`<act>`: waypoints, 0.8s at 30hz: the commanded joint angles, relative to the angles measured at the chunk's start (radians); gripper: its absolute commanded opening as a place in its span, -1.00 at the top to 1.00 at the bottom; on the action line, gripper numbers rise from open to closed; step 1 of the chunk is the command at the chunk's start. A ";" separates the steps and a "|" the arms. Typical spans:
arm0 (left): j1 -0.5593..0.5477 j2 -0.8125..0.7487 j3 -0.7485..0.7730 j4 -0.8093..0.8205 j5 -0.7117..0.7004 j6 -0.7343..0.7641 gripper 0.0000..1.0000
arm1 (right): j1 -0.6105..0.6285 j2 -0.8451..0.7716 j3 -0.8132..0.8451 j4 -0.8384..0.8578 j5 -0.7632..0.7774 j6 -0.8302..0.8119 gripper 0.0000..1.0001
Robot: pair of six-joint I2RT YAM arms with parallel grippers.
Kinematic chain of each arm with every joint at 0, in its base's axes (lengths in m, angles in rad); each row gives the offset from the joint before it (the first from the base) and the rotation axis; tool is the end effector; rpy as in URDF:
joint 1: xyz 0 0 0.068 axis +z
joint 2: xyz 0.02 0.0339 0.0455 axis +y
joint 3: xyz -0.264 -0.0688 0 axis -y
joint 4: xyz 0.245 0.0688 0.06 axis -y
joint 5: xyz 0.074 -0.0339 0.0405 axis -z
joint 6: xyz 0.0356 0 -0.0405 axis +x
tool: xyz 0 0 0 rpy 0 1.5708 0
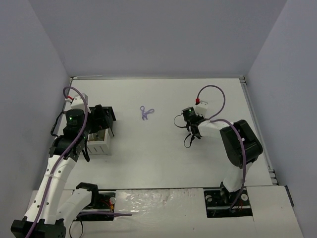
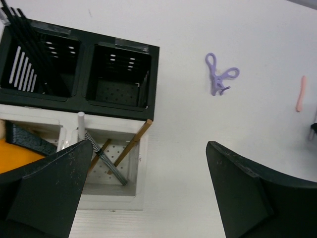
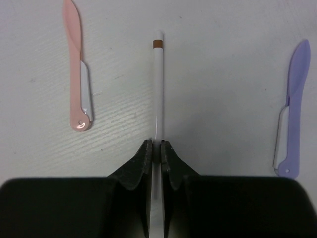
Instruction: Organize the makeup
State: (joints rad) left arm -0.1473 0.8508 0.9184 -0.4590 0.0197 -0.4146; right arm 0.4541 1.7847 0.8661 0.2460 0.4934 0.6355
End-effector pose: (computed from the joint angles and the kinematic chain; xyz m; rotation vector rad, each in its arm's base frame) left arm 0.1855 -0.0282 0.3466 -0.2512 1.9663 -0.3865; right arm 0.3263 0.1405 0.1475 0.4518 2.1046 0.0735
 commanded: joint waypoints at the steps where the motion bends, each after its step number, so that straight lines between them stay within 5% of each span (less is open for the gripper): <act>1: 0.008 0.020 0.004 0.114 0.121 -0.077 -0.94 | -0.003 -0.117 -0.053 -0.037 0.038 0.000 1.00; 6: 0.002 0.048 -0.004 0.174 0.274 -0.198 -0.94 | 0.031 -0.321 -0.126 0.017 -0.003 -0.079 1.00; 13: -0.085 0.100 0.073 0.231 0.362 -0.300 -0.94 | 0.235 -0.642 -0.230 0.264 -0.211 -0.294 1.00; 24: -0.304 0.180 0.193 0.307 0.286 -0.346 -0.94 | 0.431 -0.674 -0.159 0.470 -0.572 -0.435 1.00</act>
State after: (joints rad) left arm -0.4064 1.0150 1.0342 -0.2687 0.3237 -0.7160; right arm 0.8414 1.0899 0.6386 0.5589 0.0661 0.2673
